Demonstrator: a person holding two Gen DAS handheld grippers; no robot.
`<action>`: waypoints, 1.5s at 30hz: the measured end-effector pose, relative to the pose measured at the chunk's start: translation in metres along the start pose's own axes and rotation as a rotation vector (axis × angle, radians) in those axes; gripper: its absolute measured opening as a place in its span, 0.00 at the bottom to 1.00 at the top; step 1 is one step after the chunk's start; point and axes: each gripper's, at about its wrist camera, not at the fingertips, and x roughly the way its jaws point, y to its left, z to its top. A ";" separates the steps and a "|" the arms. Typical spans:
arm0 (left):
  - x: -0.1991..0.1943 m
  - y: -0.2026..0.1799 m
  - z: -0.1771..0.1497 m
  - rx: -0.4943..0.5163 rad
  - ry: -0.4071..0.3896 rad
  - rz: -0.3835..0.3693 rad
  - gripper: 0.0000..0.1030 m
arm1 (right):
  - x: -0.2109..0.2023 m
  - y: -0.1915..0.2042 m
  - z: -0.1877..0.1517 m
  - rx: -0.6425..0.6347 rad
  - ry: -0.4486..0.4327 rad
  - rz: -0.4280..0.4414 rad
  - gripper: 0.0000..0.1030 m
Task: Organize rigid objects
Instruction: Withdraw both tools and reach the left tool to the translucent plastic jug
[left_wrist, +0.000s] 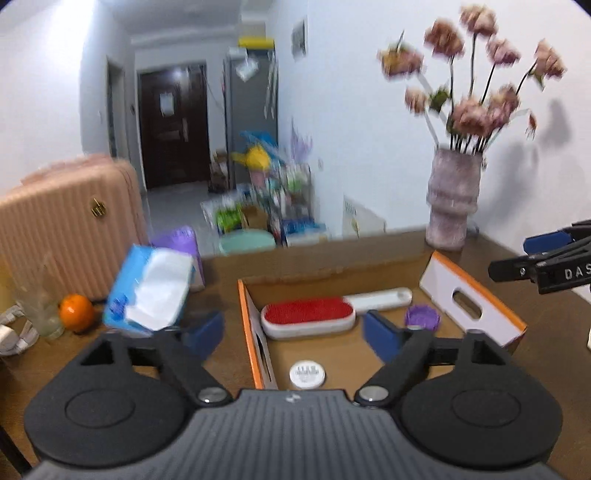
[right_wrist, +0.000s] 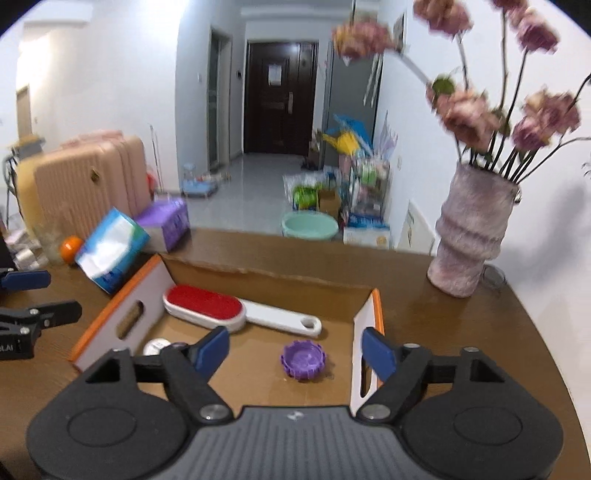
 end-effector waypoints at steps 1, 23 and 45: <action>-0.011 -0.002 -0.001 0.001 -0.036 0.012 0.95 | -0.010 0.002 -0.003 0.001 -0.035 0.003 0.86; -0.151 -0.033 -0.090 -0.021 -0.217 0.096 1.00 | -0.144 0.035 -0.111 0.033 -0.329 -0.062 0.98; -0.247 -0.025 -0.219 -0.121 -0.156 0.101 1.00 | -0.218 0.118 -0.254 0.020 -0.300 0.054 1.00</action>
